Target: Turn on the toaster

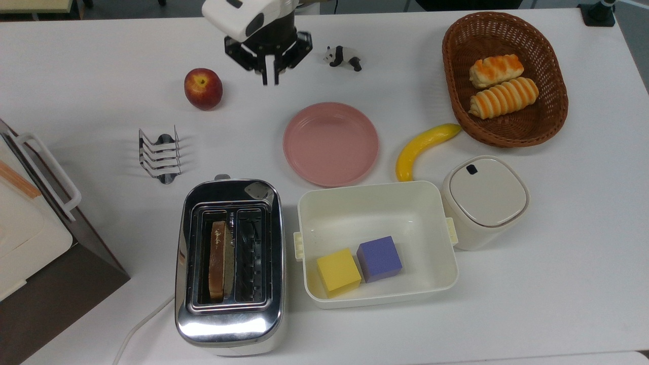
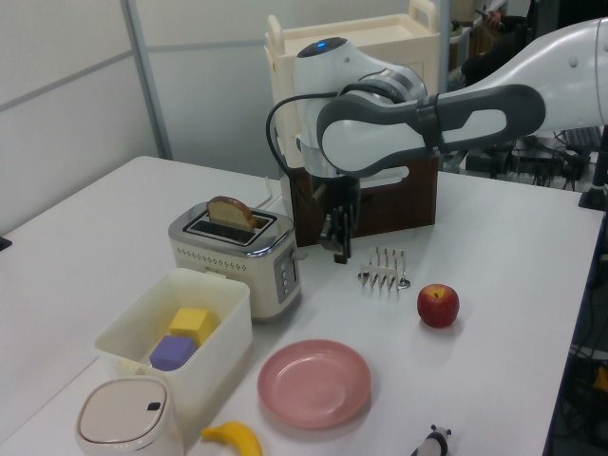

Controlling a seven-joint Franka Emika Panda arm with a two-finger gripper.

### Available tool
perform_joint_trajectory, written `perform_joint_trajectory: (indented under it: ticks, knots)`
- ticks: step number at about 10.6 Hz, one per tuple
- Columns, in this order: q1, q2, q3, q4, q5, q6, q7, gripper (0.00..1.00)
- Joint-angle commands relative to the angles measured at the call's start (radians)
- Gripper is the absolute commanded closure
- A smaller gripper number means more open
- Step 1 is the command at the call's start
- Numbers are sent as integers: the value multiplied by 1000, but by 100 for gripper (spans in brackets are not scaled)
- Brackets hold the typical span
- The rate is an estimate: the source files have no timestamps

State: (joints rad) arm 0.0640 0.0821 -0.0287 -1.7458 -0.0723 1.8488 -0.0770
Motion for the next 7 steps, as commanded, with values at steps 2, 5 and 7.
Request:
perform_joint_trajectory:
  ticks: [2,5,7]
  knots:
    - [-75,126,-13,87,13,240,-38,100]
    - [-98,206,-13,117,5,354,-44,100]
    - [-104,277,-14,118,3,426,-40,100]
